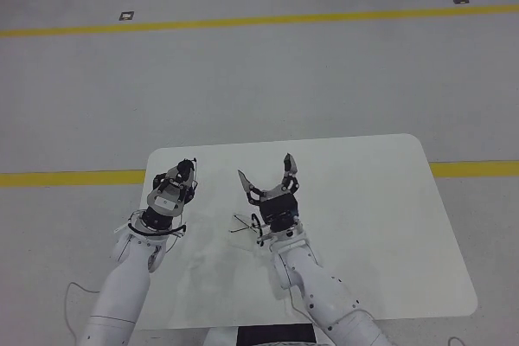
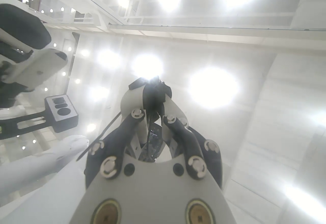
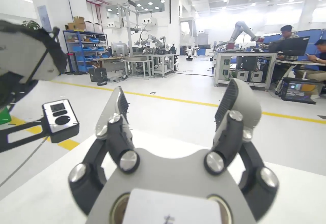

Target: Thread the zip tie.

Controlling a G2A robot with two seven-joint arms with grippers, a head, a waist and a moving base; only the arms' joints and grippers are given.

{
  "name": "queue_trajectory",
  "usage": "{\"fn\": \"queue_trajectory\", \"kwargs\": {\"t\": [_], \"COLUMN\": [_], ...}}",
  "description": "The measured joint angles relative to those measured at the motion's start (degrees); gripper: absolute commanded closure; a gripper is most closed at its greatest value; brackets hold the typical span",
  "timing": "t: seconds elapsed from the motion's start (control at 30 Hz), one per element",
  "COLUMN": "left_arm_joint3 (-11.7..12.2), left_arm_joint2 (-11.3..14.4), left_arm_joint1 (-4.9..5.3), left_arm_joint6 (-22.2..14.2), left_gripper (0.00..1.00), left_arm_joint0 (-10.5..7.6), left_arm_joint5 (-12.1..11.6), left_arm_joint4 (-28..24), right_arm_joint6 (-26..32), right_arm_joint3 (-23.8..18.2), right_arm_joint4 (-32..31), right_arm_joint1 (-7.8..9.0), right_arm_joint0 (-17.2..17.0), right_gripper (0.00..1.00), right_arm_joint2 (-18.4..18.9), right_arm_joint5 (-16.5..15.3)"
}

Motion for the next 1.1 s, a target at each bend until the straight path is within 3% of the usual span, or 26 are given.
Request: {"fn": "queue_trajectory", "kwargs": {"t": [0.07, 0.43, 0.77, 0.87, 1.03, 1.1], "left_arm_joint3": [0.0, 0.0, 0.0, 0.0, -0.1, -1.2], "left_arm_joint2": [0.0, 0.0, 0.0, 0.0, 0.0, 0.6], "left_arm_joint1": [0.00, 0.00, 0.00, 0.00, 0.00, -0.01], "left_arm_joint6": [0.0, 0.0, 0.0, 0.0, 0.1, 0.9], "left_gripper": [1.00, 1.00, 1.00, 1.00, 1.00, 1.00], "left_arm_joint0": [0.00, 0.00, 0.00, 0.00, -0.03, -0.49], "left_arm_joint5": [0.0, 0.0, 0.0, 0.0, 0.0, 0.4], "left_arm_joint4": [0.0, 0.0, 0.0, 0.0, 0.0, 0.8], "right_arm_joint6": [-0.2, -0.1, 2.3, 2.3, 2.3, 2.3], "right_arm_joint3": [-1.2, -1.0, -9.5, -10.9, -10.8, -10.8], "right_arm_joint4": [-0.4, -0.4, 3.1, 4.9, 4.9, 4.9], "right_arm_joint1": [0.21, 0.19, 2.26, 2.55, 2.53, 2.53], "right_arm_joint0": [-0.4, -0.4, -5.7, -6.9, -6.8, -6.8], "right_gripper": [0.00, 0.00, 0.00, 0.00, 0.00, 0.00], "right_arm_joint2": [0.4, 0.4, 9.9, 10.7, 10.7, 10.7], "right_arm_joint5": [-1.4, -1.0, -6.4, -9.2, -9.1, -9.1]}}
